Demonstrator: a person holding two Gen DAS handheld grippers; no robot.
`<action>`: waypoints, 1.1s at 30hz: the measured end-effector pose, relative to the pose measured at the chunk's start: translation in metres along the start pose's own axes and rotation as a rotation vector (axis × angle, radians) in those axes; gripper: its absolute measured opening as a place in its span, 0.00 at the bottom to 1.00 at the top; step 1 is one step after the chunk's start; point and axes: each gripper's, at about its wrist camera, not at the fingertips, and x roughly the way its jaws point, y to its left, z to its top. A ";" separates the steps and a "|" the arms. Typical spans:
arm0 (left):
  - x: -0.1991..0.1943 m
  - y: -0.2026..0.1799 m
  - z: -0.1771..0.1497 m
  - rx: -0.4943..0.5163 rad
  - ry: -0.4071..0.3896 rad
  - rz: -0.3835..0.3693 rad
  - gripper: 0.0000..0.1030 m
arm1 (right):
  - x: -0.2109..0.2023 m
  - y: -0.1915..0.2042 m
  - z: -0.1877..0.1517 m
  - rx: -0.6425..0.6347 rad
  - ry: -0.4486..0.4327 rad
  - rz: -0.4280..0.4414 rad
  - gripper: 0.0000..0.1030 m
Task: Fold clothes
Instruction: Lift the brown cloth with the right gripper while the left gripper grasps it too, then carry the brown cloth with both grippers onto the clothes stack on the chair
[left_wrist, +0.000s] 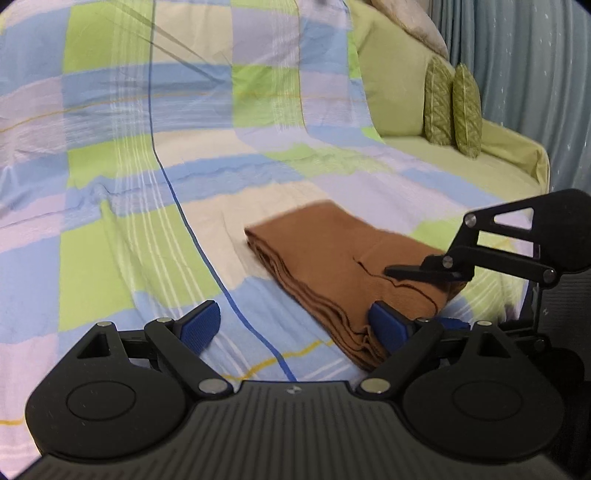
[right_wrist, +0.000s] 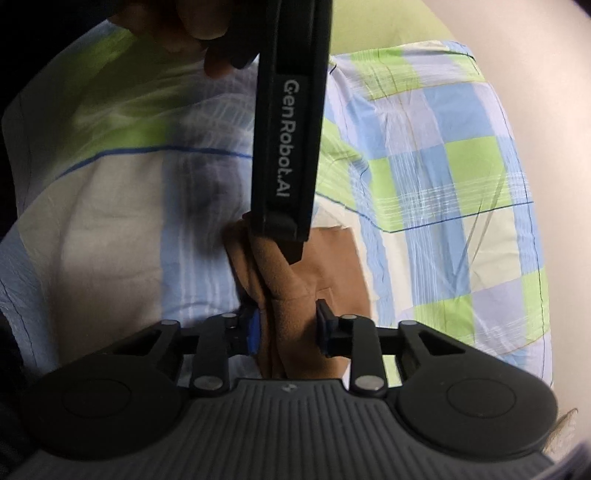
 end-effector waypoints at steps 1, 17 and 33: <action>-0.012 0.000 0.002 0.019 -0.028 0.000 0.87 | -0.006 -0.006 0.001 0.022 0.001 -0.007 0.21; -0.055 -0.130 -0.012 1.042 -0.201 -0.094 0.40 | -0.166 -0.038 -0.012 0.115 -0.040 -0.060 0.21; -0.054 -0.270 0.047 1.542 -0.691 -0.450 0.14 | -0.301 -0.033 -0.040 0.232 0.405 -0.393 0.22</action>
